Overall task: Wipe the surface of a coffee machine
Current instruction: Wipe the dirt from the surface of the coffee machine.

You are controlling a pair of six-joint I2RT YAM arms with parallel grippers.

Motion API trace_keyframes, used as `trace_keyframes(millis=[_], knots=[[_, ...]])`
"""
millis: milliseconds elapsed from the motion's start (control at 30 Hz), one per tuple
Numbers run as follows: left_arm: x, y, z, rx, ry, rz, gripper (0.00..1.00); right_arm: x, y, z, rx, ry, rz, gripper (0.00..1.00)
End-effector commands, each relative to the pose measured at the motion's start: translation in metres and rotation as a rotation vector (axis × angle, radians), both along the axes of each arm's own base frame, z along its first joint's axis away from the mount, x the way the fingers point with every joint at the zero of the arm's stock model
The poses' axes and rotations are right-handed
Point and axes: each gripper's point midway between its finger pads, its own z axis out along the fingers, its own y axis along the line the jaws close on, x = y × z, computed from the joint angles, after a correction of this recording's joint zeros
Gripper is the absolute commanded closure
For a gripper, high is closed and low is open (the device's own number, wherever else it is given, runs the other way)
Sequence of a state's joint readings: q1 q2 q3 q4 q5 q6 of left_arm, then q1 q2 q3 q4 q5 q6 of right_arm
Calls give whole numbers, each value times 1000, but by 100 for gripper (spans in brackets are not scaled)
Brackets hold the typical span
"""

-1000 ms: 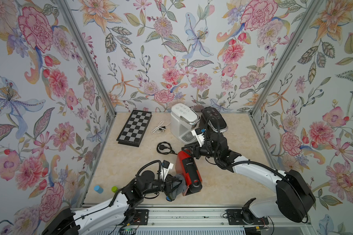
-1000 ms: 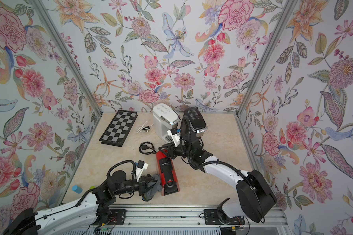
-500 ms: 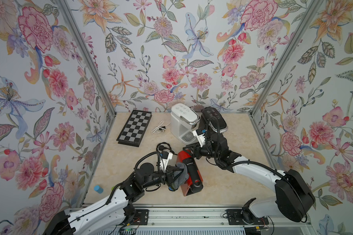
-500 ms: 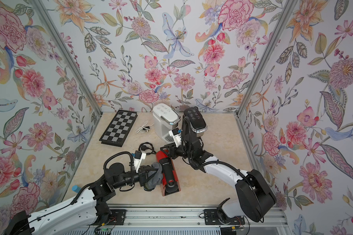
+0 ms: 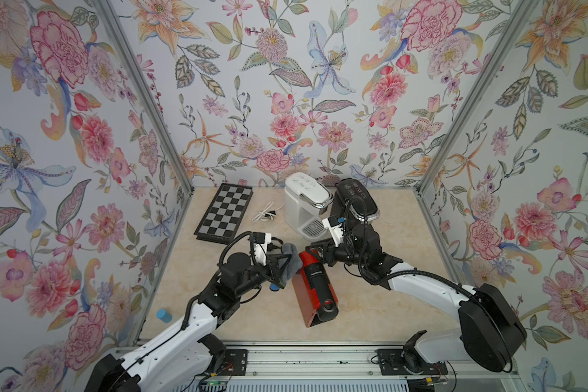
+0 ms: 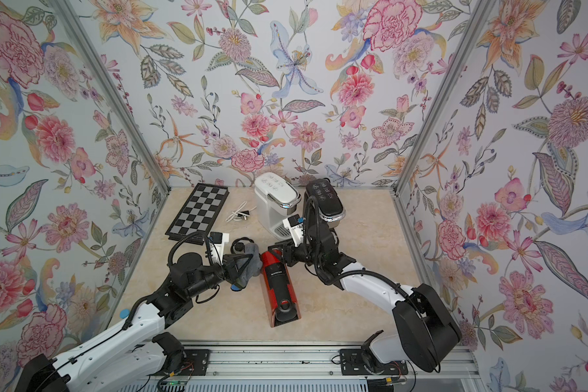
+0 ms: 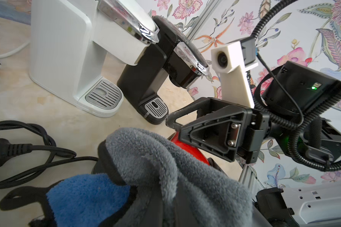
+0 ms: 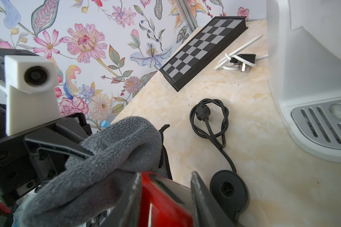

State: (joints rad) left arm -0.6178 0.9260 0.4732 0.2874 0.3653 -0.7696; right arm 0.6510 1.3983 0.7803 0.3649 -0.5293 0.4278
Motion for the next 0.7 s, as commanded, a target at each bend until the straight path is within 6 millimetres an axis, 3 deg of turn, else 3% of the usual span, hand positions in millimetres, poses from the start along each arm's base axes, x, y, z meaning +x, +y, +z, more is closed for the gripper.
trace_keyframes(millis=[0, 200, 533, 667], knots=[[12, -1, 16, -16, -69, 14, 100, -23, -3, -30, -52, 117, 46, 59], [20, -11, 0, -75, -9, -28, 100, -23, -6, -31, -54, 113, 39, 58], [-5, -7, -73, -79, 163, -53, 100, -25, -10, -29, -51, 109, 38, 58], [-13, -8, -96, -22, 218, -71, 100, -16, -17, -29, -44, 108, 9, 59]])
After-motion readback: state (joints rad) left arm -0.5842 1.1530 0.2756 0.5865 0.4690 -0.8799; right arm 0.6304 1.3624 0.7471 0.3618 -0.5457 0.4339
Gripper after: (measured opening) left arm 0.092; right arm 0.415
